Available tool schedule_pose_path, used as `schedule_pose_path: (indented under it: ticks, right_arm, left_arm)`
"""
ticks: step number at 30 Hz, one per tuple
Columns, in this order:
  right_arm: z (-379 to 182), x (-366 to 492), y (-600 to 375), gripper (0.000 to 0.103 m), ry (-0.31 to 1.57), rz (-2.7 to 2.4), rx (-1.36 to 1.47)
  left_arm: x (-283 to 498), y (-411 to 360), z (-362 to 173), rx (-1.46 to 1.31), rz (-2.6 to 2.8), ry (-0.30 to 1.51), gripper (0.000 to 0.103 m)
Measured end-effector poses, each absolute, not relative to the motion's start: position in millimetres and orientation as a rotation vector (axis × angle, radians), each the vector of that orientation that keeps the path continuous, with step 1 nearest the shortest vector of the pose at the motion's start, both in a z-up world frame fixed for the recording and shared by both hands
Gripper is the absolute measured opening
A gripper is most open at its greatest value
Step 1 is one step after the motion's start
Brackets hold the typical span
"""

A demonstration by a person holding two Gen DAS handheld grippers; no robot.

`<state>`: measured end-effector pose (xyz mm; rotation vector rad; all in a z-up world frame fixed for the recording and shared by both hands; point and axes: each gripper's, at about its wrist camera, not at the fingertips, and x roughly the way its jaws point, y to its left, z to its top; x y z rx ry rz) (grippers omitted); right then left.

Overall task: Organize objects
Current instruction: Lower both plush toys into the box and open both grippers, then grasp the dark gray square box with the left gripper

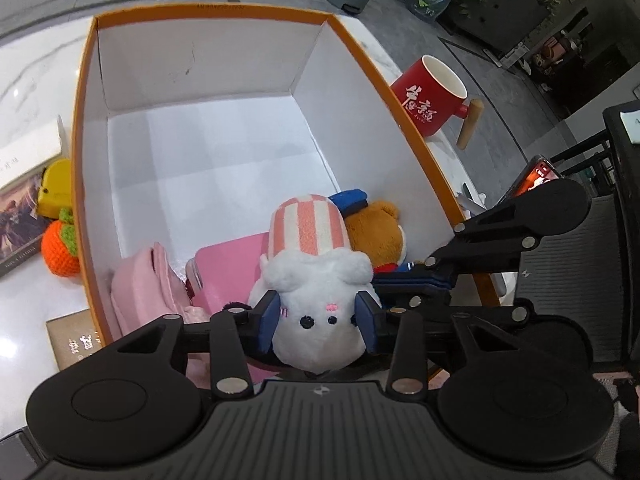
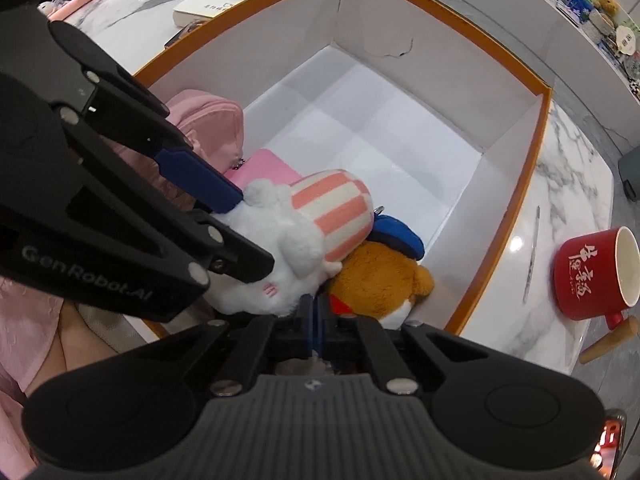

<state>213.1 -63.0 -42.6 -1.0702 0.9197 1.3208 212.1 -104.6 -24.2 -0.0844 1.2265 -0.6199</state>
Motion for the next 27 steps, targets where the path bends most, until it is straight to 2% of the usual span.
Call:
schedule_pose_path:
  ticks: [7,16,20,27]
  right_arm:
    - [-21.2,208.9,-80.9,0.006,0.869,1.253,-0.957]
    - [26.7,175.9,-109.4,0.007,0.806,1.309,-0.611]
    - [35.6,142.9,-116.9,0.008,0.809,1.388,-0.474]
    - [29.9,72.9,-102.5,0.008,0.791,1.539,-0.459]
  left_arm:
    - [192.8,-87.7,3.6,-0.091,-0.616,1.107,0.063]
    - [140.0,-17.0,65.2,-0.070,-0.538,0.945,0.067]
    - [120.9,25.8,66.3,-0.070,-0.417,0.952,0.068]
    - [107.5,87.8,33.1,-0.095,-0.195,1.041,0.083]
